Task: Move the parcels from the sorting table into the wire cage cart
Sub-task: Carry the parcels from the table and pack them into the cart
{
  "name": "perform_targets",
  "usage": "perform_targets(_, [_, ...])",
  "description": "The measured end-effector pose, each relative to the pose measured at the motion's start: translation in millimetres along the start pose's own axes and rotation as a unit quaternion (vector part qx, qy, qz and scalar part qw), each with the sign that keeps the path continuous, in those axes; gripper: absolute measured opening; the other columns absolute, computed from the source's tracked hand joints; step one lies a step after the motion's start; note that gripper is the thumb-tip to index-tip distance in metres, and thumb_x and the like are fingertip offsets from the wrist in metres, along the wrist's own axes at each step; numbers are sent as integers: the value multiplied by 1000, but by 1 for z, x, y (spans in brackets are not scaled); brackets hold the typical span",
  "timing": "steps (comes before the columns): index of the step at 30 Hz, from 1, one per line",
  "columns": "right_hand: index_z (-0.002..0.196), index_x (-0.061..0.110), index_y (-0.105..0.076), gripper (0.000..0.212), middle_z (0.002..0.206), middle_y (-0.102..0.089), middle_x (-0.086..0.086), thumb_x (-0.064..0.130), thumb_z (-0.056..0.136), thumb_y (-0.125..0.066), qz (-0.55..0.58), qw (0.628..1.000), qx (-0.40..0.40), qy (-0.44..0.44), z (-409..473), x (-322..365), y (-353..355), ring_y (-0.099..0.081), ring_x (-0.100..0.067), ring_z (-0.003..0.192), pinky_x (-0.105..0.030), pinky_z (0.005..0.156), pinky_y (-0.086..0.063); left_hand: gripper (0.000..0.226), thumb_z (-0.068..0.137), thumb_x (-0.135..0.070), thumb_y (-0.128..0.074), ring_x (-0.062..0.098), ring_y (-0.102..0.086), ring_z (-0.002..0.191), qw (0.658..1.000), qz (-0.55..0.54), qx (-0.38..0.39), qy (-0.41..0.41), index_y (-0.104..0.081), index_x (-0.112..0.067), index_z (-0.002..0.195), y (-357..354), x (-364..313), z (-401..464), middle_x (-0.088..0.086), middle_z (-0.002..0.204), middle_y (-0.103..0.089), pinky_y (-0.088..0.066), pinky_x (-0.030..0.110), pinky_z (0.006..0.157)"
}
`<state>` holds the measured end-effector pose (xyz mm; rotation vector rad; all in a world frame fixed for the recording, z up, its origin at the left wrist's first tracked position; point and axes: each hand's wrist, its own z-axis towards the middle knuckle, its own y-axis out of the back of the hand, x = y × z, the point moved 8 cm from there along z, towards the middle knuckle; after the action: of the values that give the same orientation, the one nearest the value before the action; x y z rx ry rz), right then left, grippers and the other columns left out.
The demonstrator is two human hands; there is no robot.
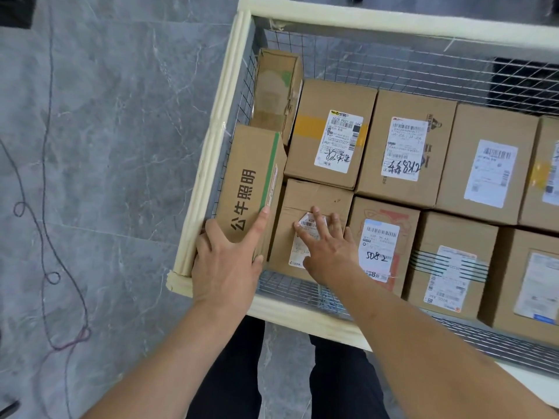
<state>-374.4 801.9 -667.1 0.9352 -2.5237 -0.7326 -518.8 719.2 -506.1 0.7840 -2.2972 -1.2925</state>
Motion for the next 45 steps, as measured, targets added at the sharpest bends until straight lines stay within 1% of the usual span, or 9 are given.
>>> perform_targets(7, [158,50,16,86,163,42,-1,48,103,-50,3,1000,3,12,1,2,5,19,-41,156,-59,126,-8,93,98,-46,-63,30,-42,120,1000,-11,4,6,9,-62,154,-13,1,7,17,139,-25,-54,39,85])
perform_targets(14, [161,42,-13,69,173,13,-1,37,103,-49,65,997,-36,22,-2,9,28,2,-43,158,-53,125,-18,96,96,-33,-70,32,-43,117,999,-47,24,6,0,-65,153,-22,4,26,14,132,-25,-52,42,84])
perform_targets(21, [162,39,-9,75,172,15,1,33,101,-53,65,997,-43,21,-6,9,25,3,-41,158,-53,123,-22,99,94,-21,-74,30,-49,111,995,-81,62,2,-9,-67,152,-42,7,37,15,146,-16,-53,42,83])
perform_targets(24, [161,35,-17,70,173,3,-3,31,101,-52,100,993,-63,15,-7,13,31,-6,-42,158,-53,123,-25,100,93,-14,-73,32,-53,111,992,-102,70,-4,-12,-68,151,-46,8,39,12,155,-10,-57,45,87])
perform_targets(28, [159,35,-27,64,170,-19,-5,26,101,-51,153,979,-121,54,-12,28,50,-23,-37,153,-53,120,-31,87,95,-20,-70,32,-53,117,991,-116,68,-15,-19,-62,153,-51,9,42,10,162,-5,-58,48,91])
perform_targets(31, [163,38,-18,70,173,-13,-3,24,102,-49,146,979,-119,80,-15,41,57,-18,-35,156,-53,122,-24,76,97,-25,-67,33,-52,124,991,-116,52,-33,-29,-52,156,-50,8,42,7,164,-11,-58,47,92])
perform_targets(36, [164,39,-16,71,174,-8,-3,24,103,-49,139,982,-108,75,-17,44,60,-13,-34,158,-53,123,-21,70,98,-23,-63,29,-29,151,992,-78,24,-94,-32,-32,160,-43,-2,42,5,171,-11,-49,49,109])
perform_targets(40, [163,36,-20,68,173,-12,-4,23,103,-49,150,979,-116,71,-27,43,68,-15,-34,157,-52,123,-25,66,100,-23,-57,31,-23,154,989,-42,23,-140,-31,-24,161,-33,-10,44,5,170,-18,-32,49,122])
perform_targets(45, [162,29,-28,63,171,-20,-3,23,103,-47,171,974,-144,48,-56,42,96,-20,-31,156,-47,120,-31,64,103,-23,-52,32,-20,156,983,-40,32,-178,-28,-23,162,-9,-17,38,2,171,-16,-28,49,124])
